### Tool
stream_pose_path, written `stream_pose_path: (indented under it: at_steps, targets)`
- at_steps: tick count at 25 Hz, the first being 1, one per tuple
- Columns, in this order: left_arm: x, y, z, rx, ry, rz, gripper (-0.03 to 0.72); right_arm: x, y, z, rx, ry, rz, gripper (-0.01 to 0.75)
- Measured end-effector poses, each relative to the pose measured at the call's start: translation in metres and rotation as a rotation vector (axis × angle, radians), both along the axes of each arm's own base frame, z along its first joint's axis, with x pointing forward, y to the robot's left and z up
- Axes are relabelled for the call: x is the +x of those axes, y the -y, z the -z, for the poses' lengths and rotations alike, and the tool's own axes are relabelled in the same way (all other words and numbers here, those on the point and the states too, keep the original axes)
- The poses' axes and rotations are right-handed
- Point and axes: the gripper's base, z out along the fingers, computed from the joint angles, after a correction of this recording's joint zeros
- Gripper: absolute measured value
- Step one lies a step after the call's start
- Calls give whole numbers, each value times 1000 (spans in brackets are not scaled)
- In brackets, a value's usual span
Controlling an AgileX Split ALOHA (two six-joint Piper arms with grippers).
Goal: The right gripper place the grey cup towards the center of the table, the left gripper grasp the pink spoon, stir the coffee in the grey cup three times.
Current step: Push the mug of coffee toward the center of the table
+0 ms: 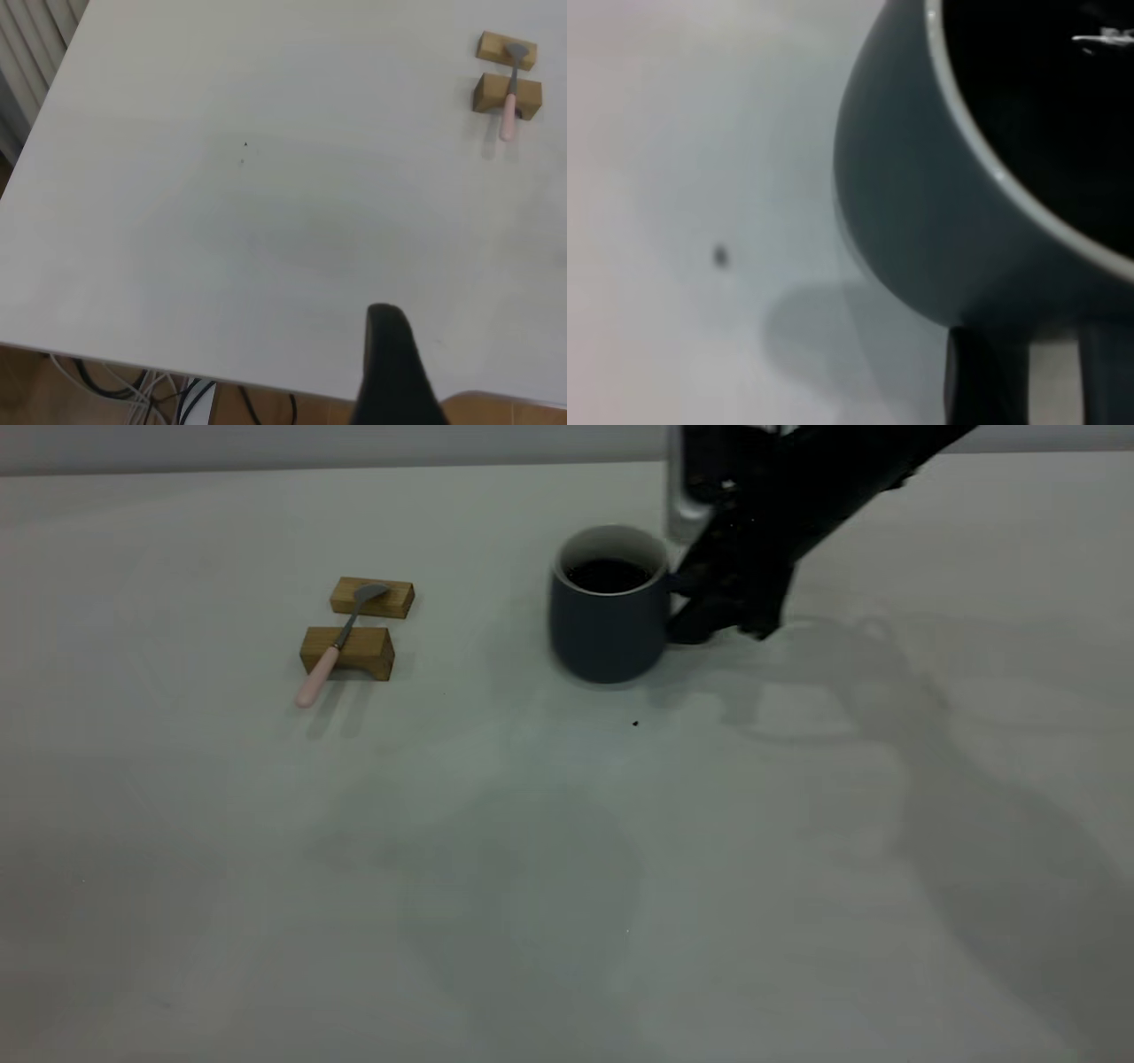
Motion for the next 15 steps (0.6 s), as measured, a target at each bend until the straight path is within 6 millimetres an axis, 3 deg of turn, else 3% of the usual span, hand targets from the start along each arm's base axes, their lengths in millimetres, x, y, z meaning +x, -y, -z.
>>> stream_pose_path:
  at_steps: [15]
  targets:
    - [0, 0, 0, 0, 0, 0, 544, -12, -36, -6, 34, -16, -91, 438]
